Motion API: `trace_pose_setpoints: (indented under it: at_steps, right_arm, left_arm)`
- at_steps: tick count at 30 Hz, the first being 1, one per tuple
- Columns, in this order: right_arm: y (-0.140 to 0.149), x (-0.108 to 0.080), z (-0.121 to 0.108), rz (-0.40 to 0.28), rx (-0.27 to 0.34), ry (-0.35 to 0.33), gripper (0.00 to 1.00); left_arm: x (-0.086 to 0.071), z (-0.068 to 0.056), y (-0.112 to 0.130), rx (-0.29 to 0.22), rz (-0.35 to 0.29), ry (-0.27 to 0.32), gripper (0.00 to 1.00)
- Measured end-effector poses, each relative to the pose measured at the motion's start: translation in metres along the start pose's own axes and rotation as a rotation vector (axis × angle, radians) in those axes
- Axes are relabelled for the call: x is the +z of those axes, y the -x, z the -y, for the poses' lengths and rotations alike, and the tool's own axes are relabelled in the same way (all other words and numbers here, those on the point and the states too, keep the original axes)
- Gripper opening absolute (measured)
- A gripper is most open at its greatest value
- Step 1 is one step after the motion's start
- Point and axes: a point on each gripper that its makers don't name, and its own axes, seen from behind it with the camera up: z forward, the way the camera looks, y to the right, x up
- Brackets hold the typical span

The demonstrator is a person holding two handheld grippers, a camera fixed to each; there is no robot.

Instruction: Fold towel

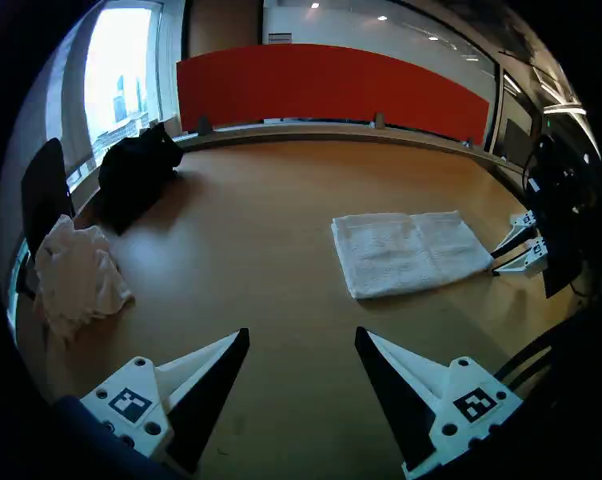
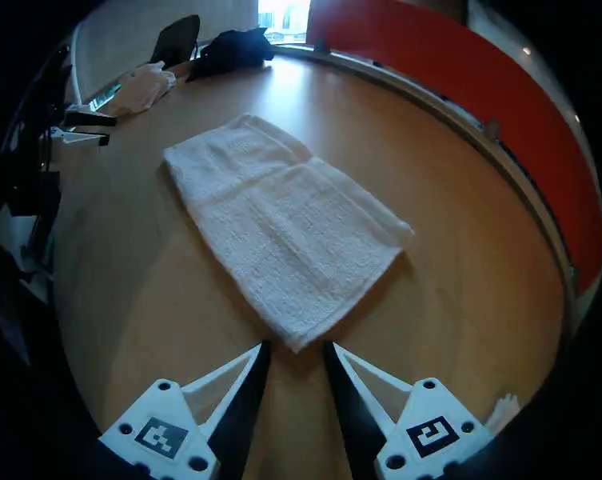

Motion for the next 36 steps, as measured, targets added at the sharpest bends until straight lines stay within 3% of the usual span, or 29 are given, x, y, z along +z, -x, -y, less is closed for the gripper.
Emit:
trace_pose_setpoints:
  at_steps: [4,12,18,24,36]
  right_arm:
    - [0.0,0.0,0.001,-0.003,0.019,-0.009,0.38]
    - [0.0,-0.002,0.002,-0.007,0.039,-0.013,0.37]
    - [-0.002,-0.001,0.004,-0.014,0.053,-0.023,0.23]
    - [-0.003,-0.002,0.003,-0.02,0.054,-0.02,0.04]
    - [-0.014,-0.011,-0.004,-0.056,0.06,0.011,0.03]
  left_arm:
    - [-0.001,0.0,0.0,0.003,-0.009,-0.004,0.99]
    - [-0.002,0.003,-0.001,0.013,-0.02,-0.012,0.98]
    - [-0.003,0.006,-0.002,0.017,-0.025,-0.017,0.98]
    - [-0.003,0.008,-0.002,0.017,-0.028,-0.022,0.98]
    - [-0.004,0.013,-0.004,0.011,-0.028,-0.029,0.98]
